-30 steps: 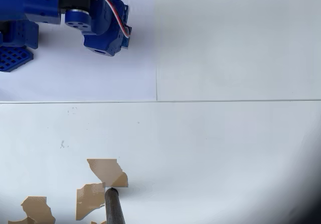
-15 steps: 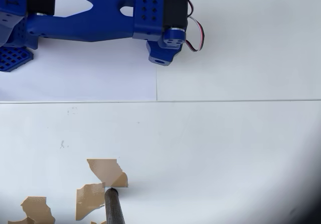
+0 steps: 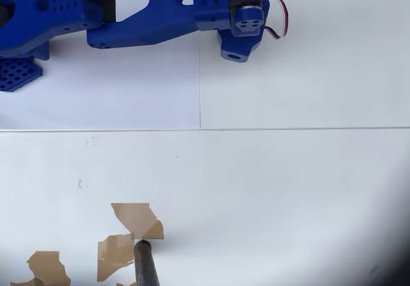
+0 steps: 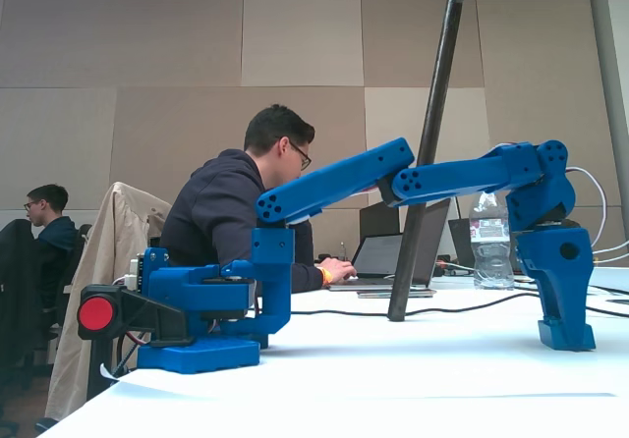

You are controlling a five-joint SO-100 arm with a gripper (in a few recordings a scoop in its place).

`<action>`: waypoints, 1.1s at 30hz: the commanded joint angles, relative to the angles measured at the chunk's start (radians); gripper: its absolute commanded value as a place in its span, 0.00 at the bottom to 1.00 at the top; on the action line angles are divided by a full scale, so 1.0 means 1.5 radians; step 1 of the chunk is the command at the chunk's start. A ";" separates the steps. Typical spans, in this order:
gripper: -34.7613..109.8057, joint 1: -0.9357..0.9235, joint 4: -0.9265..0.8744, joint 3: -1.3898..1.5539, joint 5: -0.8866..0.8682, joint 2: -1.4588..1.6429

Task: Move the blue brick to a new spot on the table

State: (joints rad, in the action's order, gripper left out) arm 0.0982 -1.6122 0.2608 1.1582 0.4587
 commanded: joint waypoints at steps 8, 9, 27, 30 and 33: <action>0.46 -0.002 -0.018 0.092 -0.014 0.191; 0.46 -0.004 -0.018 0.142 -0.017 0.241; 0.24 0.037 0.155 1.501 0.075 1.477; 0.24 0.005 0.180 1.601 0.117 1.580; 0.24 -0.020 0.211 1.685 0.150 1.656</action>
State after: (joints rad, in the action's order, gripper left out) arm 0.0890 -1.3376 2.6814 1.3361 2.7642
